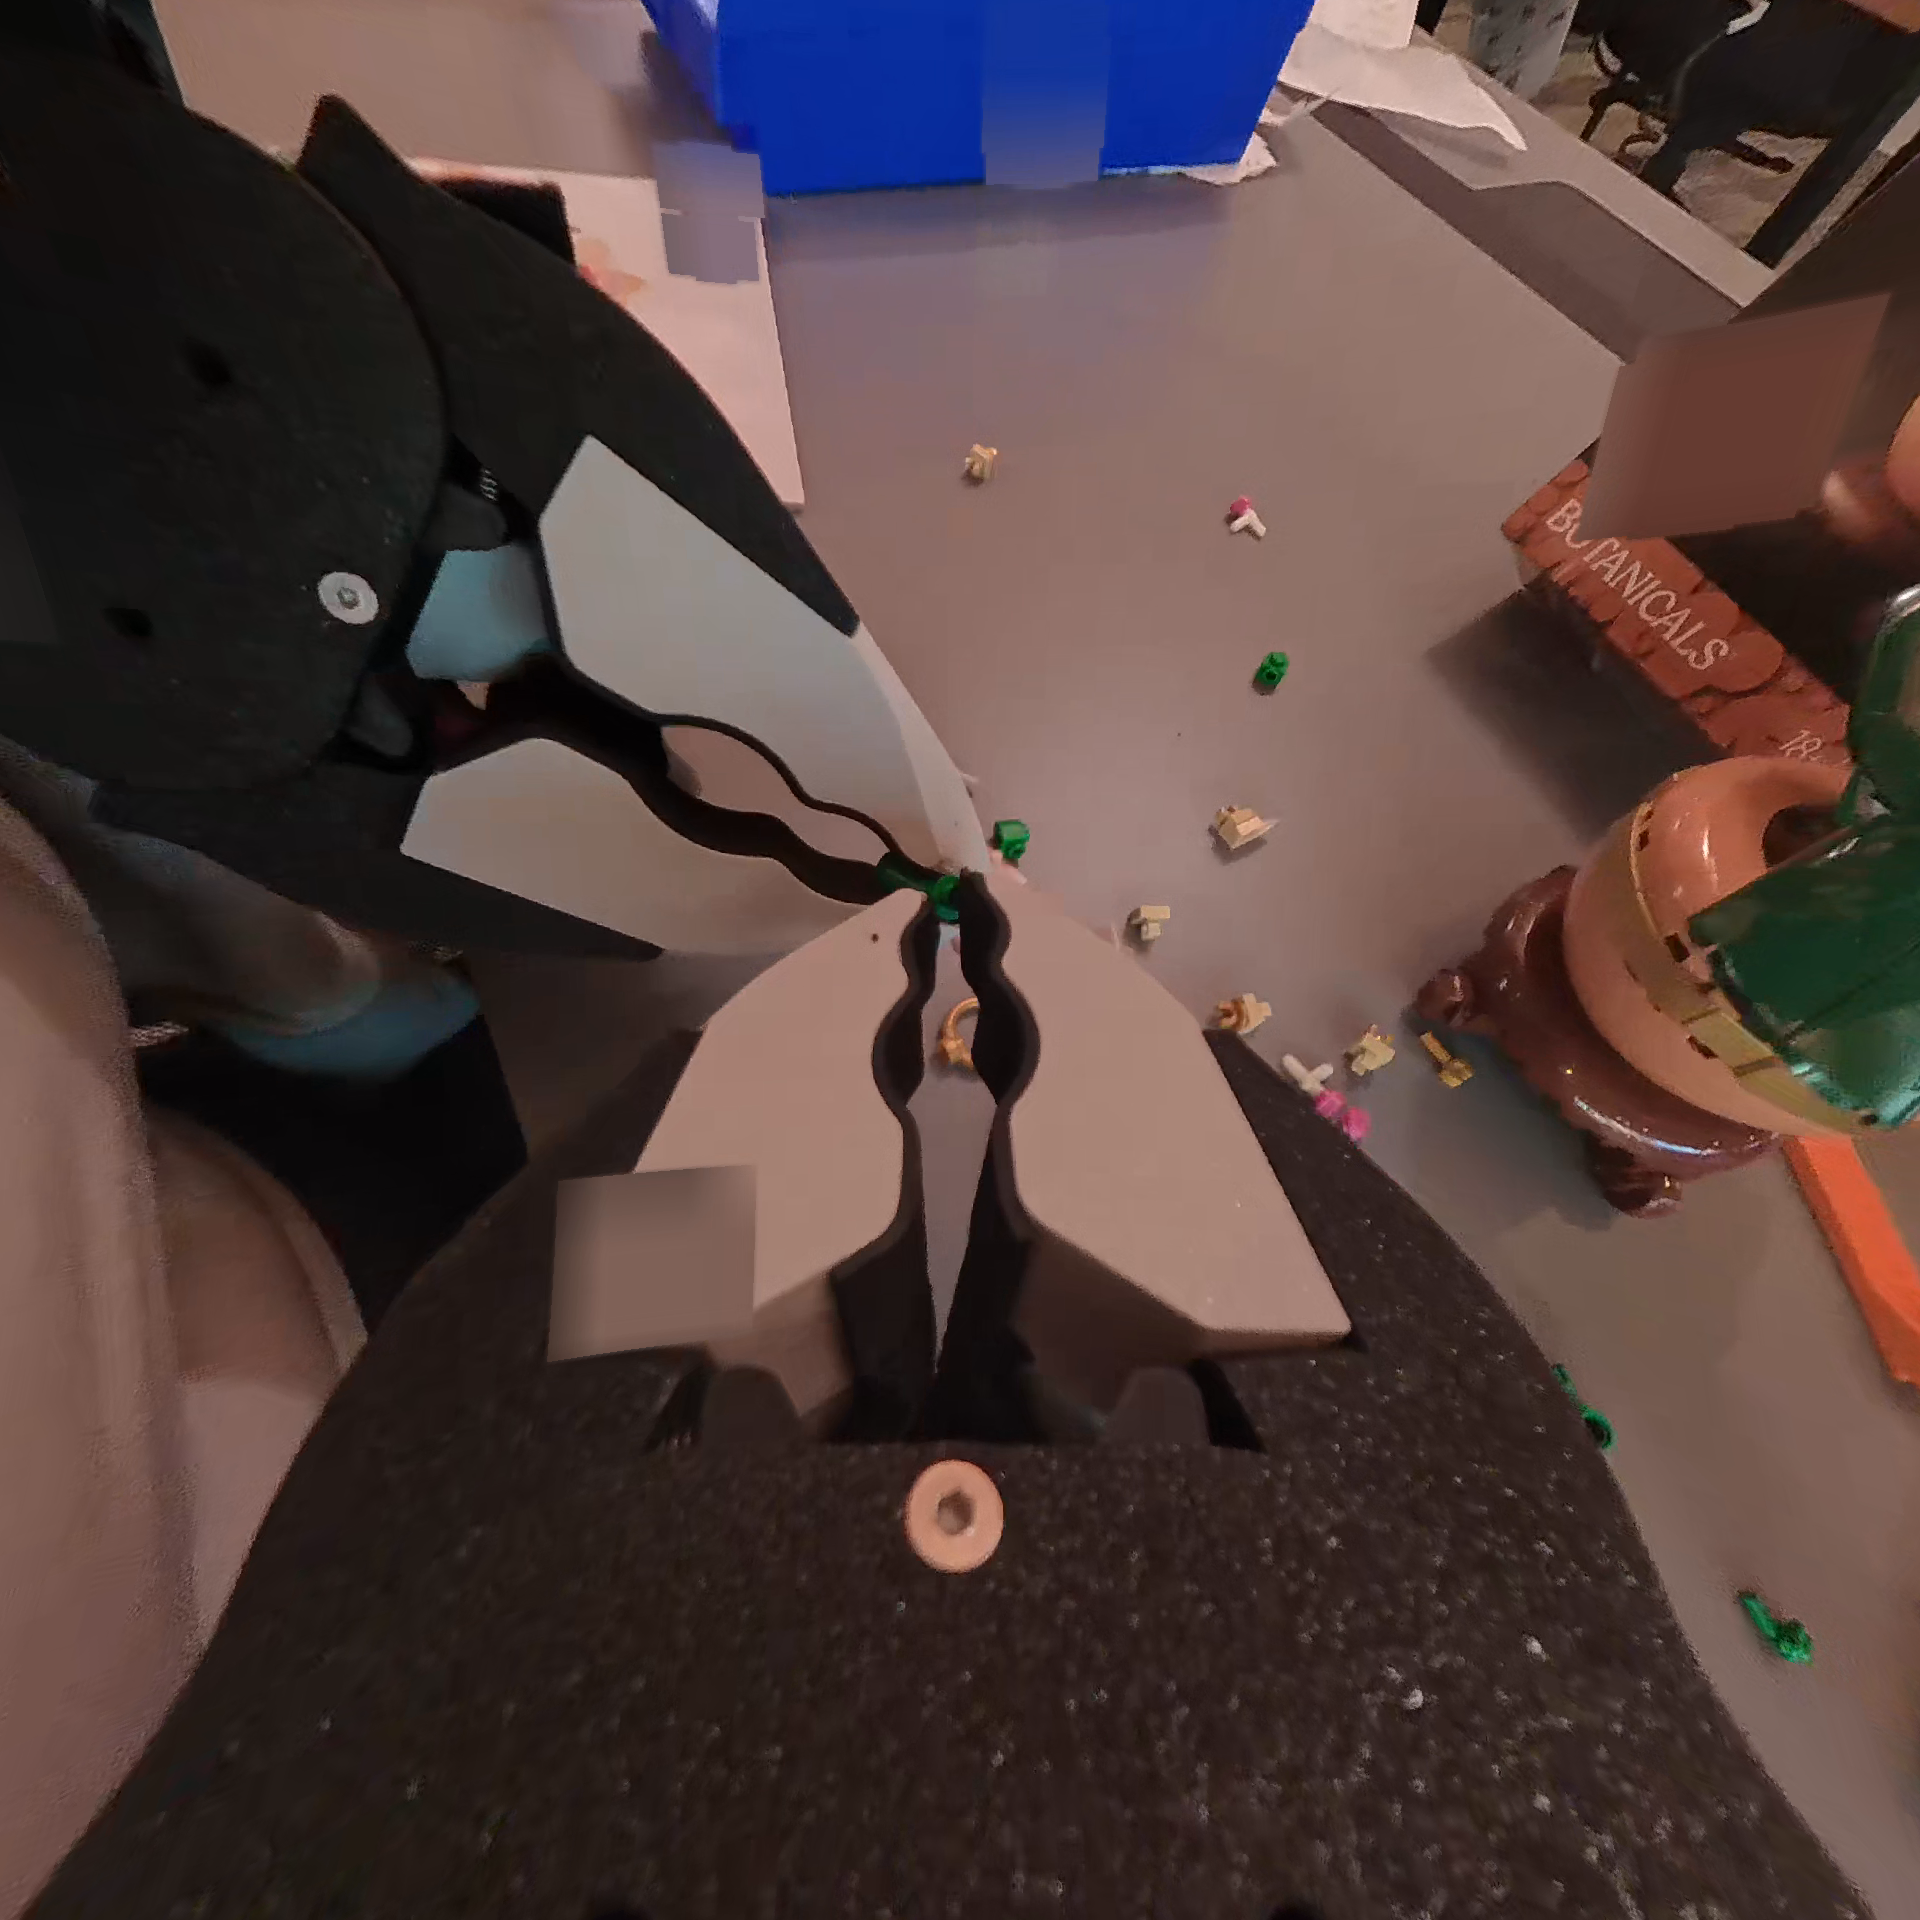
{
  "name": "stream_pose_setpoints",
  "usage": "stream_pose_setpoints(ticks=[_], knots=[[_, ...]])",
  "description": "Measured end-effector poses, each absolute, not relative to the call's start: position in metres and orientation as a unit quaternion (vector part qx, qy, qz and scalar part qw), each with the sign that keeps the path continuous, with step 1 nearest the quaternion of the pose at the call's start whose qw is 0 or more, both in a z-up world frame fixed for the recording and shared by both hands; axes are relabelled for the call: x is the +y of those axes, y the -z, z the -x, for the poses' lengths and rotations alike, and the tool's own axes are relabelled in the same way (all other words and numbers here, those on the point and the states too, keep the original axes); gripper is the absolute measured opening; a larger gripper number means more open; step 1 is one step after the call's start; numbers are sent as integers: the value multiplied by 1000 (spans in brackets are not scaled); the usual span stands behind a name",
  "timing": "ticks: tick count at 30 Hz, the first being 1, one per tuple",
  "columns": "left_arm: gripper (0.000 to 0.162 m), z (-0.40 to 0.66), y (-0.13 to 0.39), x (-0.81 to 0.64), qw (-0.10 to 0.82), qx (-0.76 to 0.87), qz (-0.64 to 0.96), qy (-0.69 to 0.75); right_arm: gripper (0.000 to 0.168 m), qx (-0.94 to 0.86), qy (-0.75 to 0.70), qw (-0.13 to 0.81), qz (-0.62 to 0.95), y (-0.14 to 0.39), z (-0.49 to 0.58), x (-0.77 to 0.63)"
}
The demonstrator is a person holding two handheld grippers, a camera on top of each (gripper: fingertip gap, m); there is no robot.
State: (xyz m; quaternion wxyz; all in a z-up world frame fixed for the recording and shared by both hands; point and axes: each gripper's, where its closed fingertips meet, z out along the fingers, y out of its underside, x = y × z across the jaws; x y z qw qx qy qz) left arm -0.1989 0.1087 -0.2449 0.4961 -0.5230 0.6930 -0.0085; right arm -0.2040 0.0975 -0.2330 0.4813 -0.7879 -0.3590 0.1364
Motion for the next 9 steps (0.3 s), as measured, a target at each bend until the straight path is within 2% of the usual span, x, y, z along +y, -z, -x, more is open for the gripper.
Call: stream_pose_setpoints(ticks=[9], knots=[[6, 205, 246, 89, 473, 706, 527, -5, 2, -382, -62, 494, 778, 237, 208, 80]])
